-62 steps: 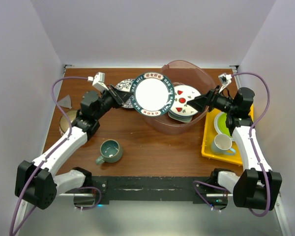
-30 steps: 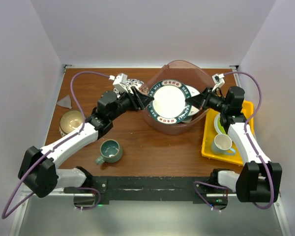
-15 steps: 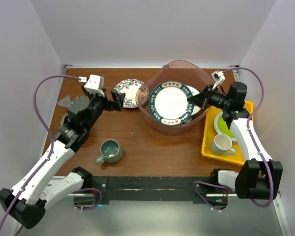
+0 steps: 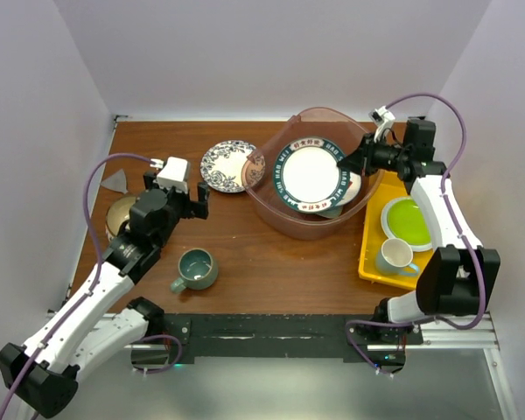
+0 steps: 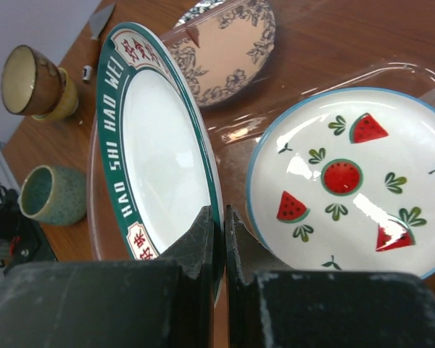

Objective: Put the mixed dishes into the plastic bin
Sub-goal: Place the plate in the plastic bin.

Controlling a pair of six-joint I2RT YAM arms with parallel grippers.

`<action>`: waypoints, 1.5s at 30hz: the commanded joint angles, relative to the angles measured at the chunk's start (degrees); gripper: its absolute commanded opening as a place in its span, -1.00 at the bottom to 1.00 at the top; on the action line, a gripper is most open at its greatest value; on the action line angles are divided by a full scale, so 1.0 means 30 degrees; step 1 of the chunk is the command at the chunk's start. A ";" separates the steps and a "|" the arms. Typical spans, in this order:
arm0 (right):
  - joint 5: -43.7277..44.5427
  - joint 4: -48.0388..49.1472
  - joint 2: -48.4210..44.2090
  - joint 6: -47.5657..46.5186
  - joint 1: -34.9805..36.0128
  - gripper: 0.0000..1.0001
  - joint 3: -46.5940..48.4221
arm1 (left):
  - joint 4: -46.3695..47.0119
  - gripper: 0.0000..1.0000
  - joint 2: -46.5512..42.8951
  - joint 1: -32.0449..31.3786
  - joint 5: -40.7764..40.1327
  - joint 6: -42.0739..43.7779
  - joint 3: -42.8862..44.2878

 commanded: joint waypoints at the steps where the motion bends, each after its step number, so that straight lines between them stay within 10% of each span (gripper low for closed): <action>1: 0.0390 -0.1682 0.0752 -0.1772 -0.0032 -1.00 0.2042 | 0.0762 1.00 -0.0939 0.0113 -0.0707 0.0492 -0.0083; 45: 0.2590 -0.5756 0.7493 -0.4177 -0.0119 -0.99 0.7226 | 0.0850 1.00 -0.1496 0.0260 -0.0531 0.0492 -0.0288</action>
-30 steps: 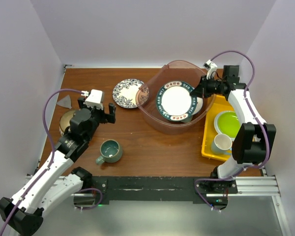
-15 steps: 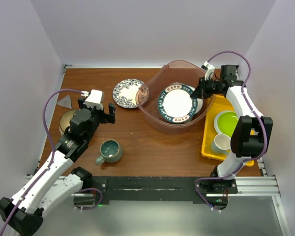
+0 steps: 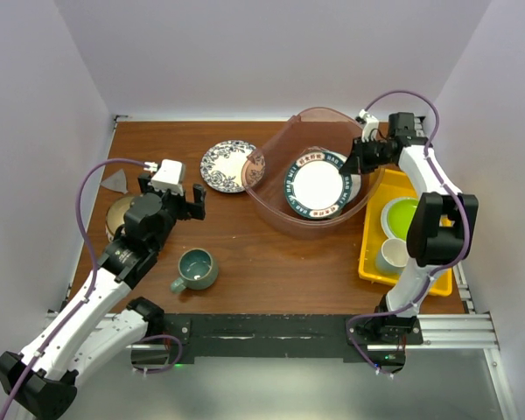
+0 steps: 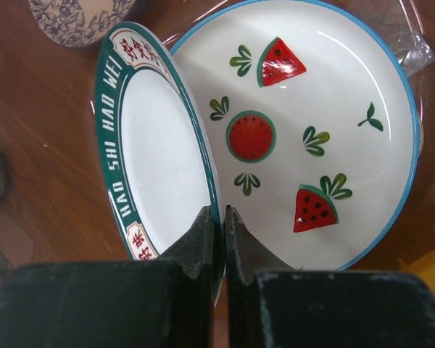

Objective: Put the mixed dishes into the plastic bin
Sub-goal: Place the plate in the plastic bin.

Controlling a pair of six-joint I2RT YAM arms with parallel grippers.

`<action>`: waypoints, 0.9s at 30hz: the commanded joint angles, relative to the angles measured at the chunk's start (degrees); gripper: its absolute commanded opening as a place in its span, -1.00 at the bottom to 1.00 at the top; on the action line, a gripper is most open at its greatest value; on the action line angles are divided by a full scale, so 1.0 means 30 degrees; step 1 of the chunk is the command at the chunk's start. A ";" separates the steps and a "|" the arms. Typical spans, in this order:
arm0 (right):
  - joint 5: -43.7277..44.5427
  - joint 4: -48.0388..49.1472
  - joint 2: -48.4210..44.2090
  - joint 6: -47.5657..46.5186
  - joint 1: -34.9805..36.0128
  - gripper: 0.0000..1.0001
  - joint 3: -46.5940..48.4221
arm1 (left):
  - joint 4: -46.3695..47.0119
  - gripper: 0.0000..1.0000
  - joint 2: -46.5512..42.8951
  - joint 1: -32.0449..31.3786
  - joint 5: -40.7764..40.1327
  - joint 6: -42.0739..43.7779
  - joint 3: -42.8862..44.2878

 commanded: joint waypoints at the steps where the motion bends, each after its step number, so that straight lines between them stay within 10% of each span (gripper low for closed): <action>1: -0.1162 0.0087 -0.0112 0.0538 -0.0119 -0.99 0.1859 | 0.0850 1.00 -0.0251 0.0209 -0.0109 0.0266 -0.0018; 27: 0.2082 -0.1289 0.2992 0.1096 -0.1291 -0.87 0.5317 | 0.0909 1.00 -0.0544 0.0297 -0.0109 0.0266 -0.0136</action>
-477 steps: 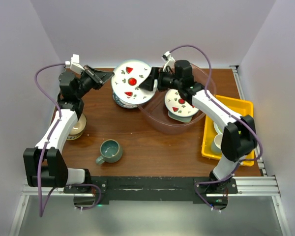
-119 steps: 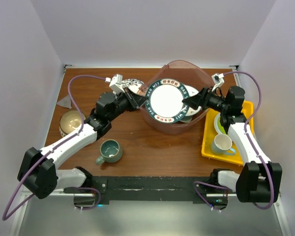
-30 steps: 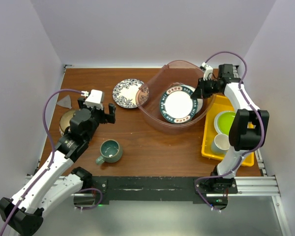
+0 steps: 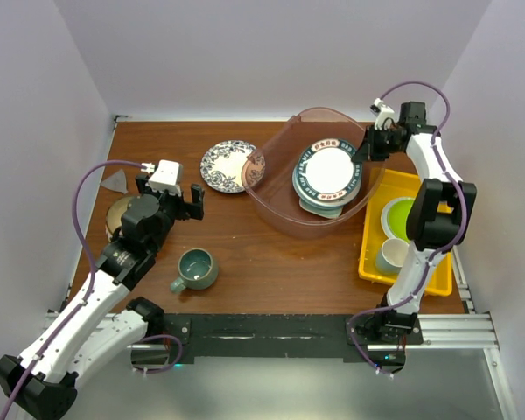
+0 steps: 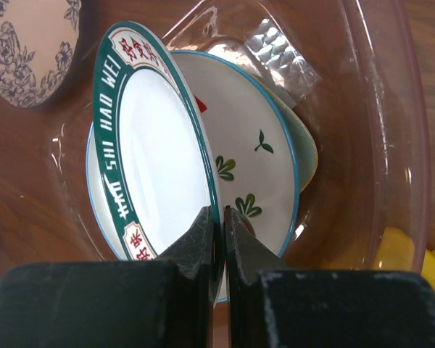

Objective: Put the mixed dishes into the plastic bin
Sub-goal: Place the plate in the plastic bin.

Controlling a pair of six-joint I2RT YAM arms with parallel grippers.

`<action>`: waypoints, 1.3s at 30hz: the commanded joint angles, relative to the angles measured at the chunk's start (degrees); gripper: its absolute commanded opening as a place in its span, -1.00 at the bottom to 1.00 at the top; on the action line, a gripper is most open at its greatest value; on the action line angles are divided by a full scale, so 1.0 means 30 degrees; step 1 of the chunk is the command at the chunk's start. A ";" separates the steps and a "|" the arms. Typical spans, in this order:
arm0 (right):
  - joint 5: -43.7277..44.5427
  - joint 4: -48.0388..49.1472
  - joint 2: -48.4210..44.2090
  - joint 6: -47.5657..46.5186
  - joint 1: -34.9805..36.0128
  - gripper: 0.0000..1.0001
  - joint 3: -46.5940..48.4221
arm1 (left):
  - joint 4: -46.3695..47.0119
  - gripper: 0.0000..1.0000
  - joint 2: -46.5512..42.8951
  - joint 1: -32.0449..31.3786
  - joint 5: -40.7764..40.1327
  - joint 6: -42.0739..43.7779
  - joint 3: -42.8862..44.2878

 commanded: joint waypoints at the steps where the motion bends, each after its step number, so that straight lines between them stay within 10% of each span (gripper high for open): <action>1: 0.0875 -0.0837 0.0312 -0.0463 0.0027 -0.86 0.1478 | 0.0902 1.00 -0.0179 0.0159 -0.0109 0.0280 -0.0099; 39: 0.4568 -0.1923 -0.0592 -0.2778 -0.0001 0.61 0.1567 | 0.0931 1.00 -0.0033 0.0305 -0.0138 0.0193 -0.0187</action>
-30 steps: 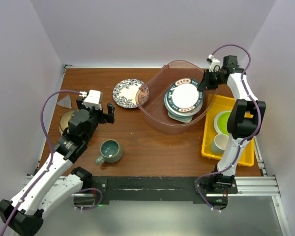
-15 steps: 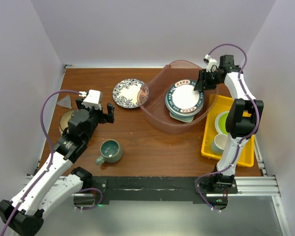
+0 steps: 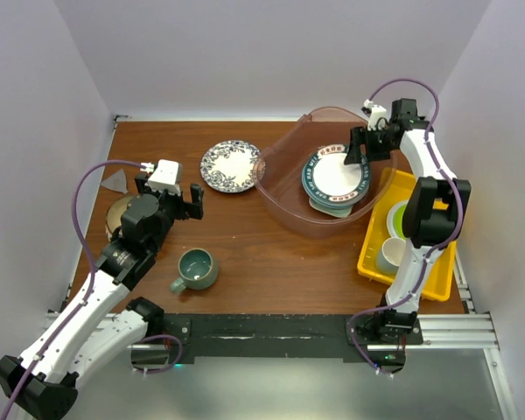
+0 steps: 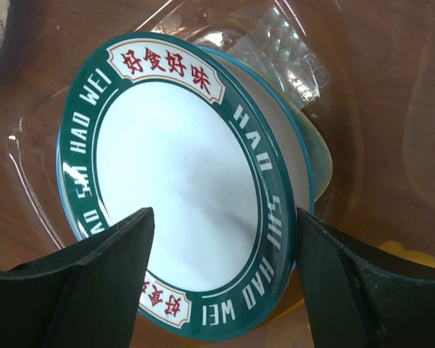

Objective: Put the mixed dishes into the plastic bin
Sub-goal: Place the plate in the plastic bin.

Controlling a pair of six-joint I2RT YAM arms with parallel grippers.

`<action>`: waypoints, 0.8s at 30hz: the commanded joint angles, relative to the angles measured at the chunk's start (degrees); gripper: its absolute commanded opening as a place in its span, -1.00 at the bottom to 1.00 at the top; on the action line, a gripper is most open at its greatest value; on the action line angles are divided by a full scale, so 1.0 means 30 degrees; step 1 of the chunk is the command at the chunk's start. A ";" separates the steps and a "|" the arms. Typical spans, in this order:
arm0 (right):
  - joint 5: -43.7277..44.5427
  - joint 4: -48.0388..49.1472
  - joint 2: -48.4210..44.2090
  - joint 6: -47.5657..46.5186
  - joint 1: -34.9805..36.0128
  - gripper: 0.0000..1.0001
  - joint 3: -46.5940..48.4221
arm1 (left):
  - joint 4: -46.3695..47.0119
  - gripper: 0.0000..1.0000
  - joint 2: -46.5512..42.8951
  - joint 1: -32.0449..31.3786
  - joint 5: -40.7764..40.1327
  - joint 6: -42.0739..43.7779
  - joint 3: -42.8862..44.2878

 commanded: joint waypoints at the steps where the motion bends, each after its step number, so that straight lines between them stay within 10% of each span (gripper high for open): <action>1: 0.1646 -0.0233 -0.1956 -0.1350 -0.0600 0.67 -0.0261 | 0.0989 1.00 -0.0040 0.0174 -0.0138 0.0192 -0.0187; 15: 0.2145 0.1553 -0.5881 -0.1468 -0.0570 0.82 -0.3454 | 0.0990 1.00 0.0194 0.0261 -0.0109 0.0134 -0.0245; 24: -0.3004 0.2137 -1.0327 -0.1527 -0.0570 0.82 -0.7168 | 0.0990 1.00 0.0399 0.0524 0.0359 -0.0158 -0.0217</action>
